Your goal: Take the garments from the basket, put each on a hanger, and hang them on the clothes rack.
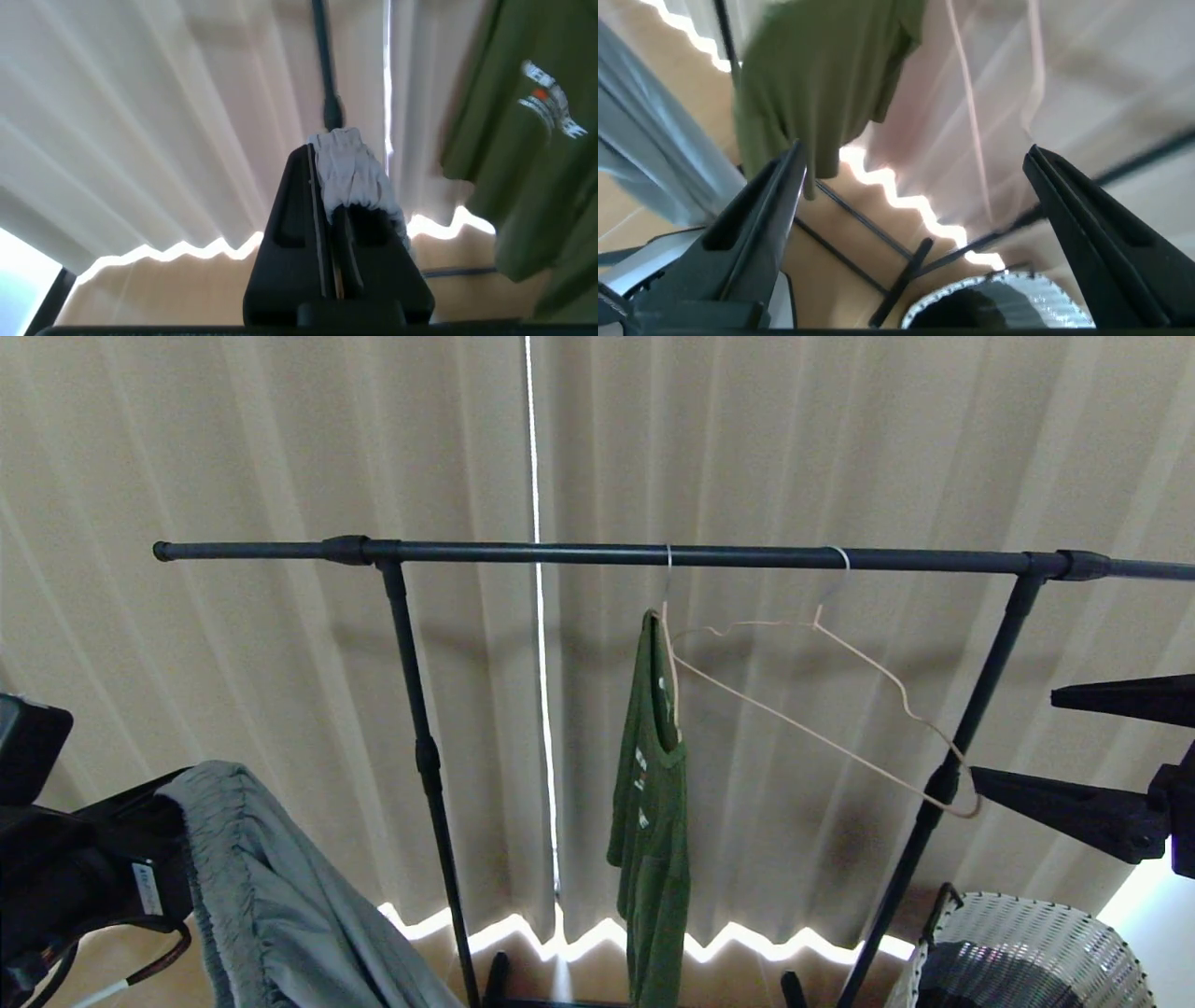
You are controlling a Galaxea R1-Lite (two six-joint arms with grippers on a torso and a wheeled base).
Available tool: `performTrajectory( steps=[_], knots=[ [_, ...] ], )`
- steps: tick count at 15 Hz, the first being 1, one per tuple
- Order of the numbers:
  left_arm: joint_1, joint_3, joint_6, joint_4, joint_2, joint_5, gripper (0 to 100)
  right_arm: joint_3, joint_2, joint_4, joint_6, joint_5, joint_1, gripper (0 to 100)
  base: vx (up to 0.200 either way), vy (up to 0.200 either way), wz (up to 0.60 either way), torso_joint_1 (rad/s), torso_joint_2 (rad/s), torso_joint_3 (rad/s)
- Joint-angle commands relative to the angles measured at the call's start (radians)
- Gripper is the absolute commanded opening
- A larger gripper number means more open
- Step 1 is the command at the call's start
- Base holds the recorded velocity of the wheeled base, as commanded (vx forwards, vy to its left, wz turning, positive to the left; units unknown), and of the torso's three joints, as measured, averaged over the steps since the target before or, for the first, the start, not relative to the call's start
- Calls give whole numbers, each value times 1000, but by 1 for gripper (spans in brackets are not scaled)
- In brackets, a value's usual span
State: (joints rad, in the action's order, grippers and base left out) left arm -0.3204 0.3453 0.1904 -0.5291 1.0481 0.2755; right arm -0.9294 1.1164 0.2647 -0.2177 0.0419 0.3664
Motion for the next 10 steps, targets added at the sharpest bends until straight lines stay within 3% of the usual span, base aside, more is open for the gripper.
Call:
performTrajectory(
  steps=[1,3,5,10],
  knots=[
    [0,1,-2,0,1,1,0,-2,2,2,-2,-5,-1,100,0,0,0,0,0,0],
    [0,4,-3,0,3,-1,0,-2,11,5,-2,-66,-4,100,0,0,0,0,0,0],
    [0,4,-2,0,3,-1,0,-3,28,4,-2,-111,-4,100,200,0,0,2,7,2],
    [0,3,0,0,3,-1,0,-2,56,4,-2,-114,-26,100,200,0,0,1,0,4]
  ],
)
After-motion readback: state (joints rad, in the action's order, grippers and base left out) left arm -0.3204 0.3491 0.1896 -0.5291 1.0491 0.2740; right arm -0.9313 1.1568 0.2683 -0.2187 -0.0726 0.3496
